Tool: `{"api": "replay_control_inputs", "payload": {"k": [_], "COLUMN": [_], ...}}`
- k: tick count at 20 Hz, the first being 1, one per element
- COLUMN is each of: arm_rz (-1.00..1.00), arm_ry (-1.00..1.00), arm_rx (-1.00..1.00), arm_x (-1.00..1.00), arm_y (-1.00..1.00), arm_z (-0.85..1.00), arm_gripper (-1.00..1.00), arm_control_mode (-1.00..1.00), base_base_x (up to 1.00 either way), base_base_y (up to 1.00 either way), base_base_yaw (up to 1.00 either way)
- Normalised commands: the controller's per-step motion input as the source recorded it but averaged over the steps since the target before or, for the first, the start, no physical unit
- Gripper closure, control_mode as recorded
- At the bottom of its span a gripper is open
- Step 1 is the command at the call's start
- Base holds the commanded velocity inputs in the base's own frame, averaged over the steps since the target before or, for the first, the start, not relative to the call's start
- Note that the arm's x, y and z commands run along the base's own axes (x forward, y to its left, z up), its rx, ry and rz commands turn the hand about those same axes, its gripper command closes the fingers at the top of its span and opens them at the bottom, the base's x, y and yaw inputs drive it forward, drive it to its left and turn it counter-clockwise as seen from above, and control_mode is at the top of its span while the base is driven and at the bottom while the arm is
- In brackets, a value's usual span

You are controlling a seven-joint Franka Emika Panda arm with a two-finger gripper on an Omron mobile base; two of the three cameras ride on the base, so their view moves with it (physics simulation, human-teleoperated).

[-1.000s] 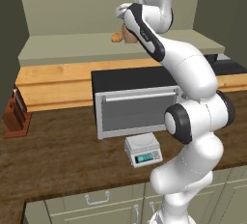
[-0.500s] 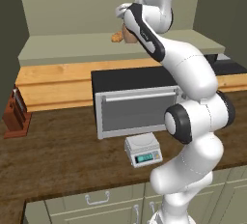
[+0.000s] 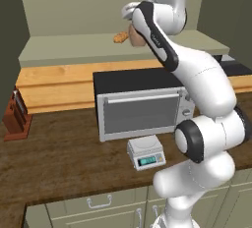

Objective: Pick the honey bottle and place it on the digital scale for weighing, and close the cabinet.

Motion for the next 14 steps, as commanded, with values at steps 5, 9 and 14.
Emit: {"api": "replay_control_inputs", "payload": {"k": [5,9,14], "arm_rz": [0.03,0.04,0.07], "arm_ry": [-0.06,-0.09,-0.09], "arm_rx": [0.01,0.0,0.0], "arm_x": [-0.92,-0.96,-0.97], "arm_y": [0.0,0.0,-0.08], "arm_z": [0.0,0.0,0.0], "arm_gripper": [1.0,1.0,1.0], "arm_control_mode": [-1.0,-1.0,-1.0], "base_base_x": [0.0,0.0,0.0], "base_base_y": [0.0,0.0,0.0], "base_base_yaw": [0.0,0.0,0.0]}}
